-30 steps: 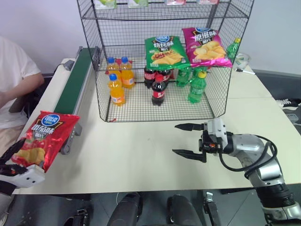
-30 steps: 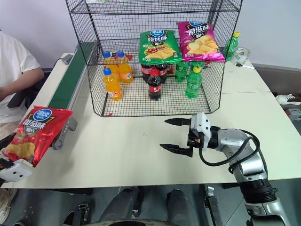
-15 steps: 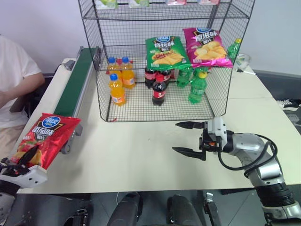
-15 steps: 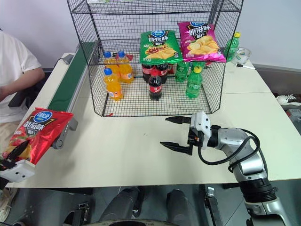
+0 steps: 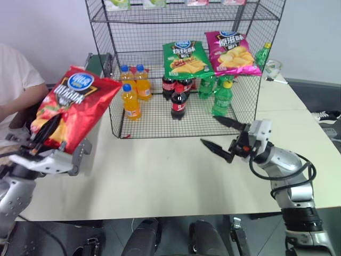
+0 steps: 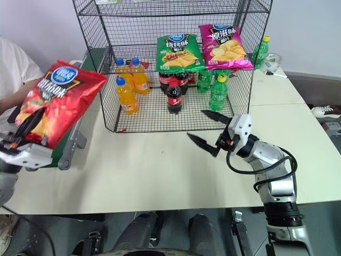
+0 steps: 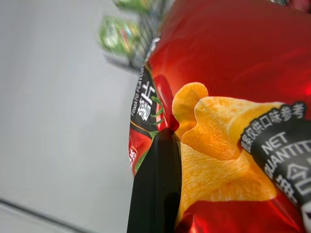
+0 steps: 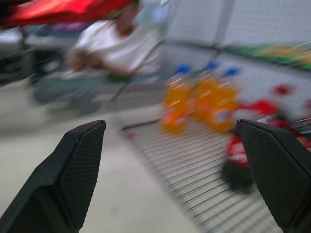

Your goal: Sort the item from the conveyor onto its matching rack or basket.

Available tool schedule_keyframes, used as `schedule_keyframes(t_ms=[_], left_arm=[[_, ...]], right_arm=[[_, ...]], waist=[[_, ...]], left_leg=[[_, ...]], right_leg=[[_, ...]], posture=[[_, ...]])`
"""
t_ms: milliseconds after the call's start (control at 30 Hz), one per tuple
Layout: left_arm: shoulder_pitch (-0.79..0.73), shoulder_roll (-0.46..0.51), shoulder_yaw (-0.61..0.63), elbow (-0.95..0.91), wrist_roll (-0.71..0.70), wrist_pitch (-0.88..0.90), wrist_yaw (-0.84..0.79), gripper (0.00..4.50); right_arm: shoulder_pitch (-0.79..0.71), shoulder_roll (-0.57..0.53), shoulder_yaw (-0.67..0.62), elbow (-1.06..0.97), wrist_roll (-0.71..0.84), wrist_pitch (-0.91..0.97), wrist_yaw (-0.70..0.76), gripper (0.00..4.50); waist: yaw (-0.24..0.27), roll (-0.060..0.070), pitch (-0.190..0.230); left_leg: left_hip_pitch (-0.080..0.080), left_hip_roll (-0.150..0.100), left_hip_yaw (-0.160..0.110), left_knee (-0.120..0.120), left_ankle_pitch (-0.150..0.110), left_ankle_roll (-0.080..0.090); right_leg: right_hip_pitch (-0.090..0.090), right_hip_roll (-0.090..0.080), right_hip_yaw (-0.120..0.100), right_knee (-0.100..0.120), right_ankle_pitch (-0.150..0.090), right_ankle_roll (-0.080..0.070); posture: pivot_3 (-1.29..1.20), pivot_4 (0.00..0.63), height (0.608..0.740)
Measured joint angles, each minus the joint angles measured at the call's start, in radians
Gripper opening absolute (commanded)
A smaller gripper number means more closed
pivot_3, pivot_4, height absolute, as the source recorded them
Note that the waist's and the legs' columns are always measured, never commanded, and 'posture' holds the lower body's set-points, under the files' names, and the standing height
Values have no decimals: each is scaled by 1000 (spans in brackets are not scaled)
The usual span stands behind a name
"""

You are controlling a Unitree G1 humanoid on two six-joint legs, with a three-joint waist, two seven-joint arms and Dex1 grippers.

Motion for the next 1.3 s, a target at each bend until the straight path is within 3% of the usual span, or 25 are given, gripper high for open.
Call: schedule_keyframes(t_ms=[233, 367, 567, 867, 1067, 1167, 1300], left_arm=[[-399, -216, -224, 12, 56, 282, -91, 35], [-592, -322, -327, 132, 123, 443, -99, 35], [-880, -457, -421, 451, 140, 564, -84, 35], [-1275, -496, -488, 995, 151, 580, 14, 35], [-1385, -508, -485, 1237, 106, 535, 59, 35], [-1406, -529, -474, 1292, 68, 518, 62, 893], [-1415, -536, -479, 1315, 55, 504, 90, 2975]], right_arm=[[-37, 38, -16, 38, -93, -81, -117, 4500], [-32, 58, 6, 37, -110, -84, -139, 4500], [-34, 58, 13, 34, -128, -84, -161, 4500], [-35, 58, 25, 34, -136, -83, -172, 4500], [-35, 57, 25, 33, -136, -83, -176, 4500], [-35, 58, 25, 33, -137, -83, -180, 4500], [-31, 54, 25, 31, -139, -82, -180, 4500]], waist=[[13, 0, 0], [2, -1, -1], [1, -1, 0], [-1, -2, 0], [-6, -3, 1], [-8, -3, 1], [-15, -3, 1]], left_leg=[[2, -1, -1, 2, 2, -2], [3, -1, 0, 3, 2, -2], [2, -1, -1, 3, 2, -2], [1, -1, -1, 3, 2, -2], [1, -2, -1, 4, 2, -2], [1, -2, -1, 4, 2, -2], [0, -2, -1, 4, 2, -2]], right_leg=[[2, 2, -1, 5, 1, 0], [1, 3, 0, 7, 1, 1], [1, 4, 0, 7, 1, 1], [1, 4, 0, 7, 0, 2], [0, 4, 0, 7, 0, 2], [0, 3, 0, 7, 0, 2], [0, 3, 0, 8, 0, 2]], posture=[[0, 150, 740], [0, 150, 740], [0, 150, 740], [0, 150, 740], [0, 150, 740], [0, 150, 740], [0, 150, 740]])
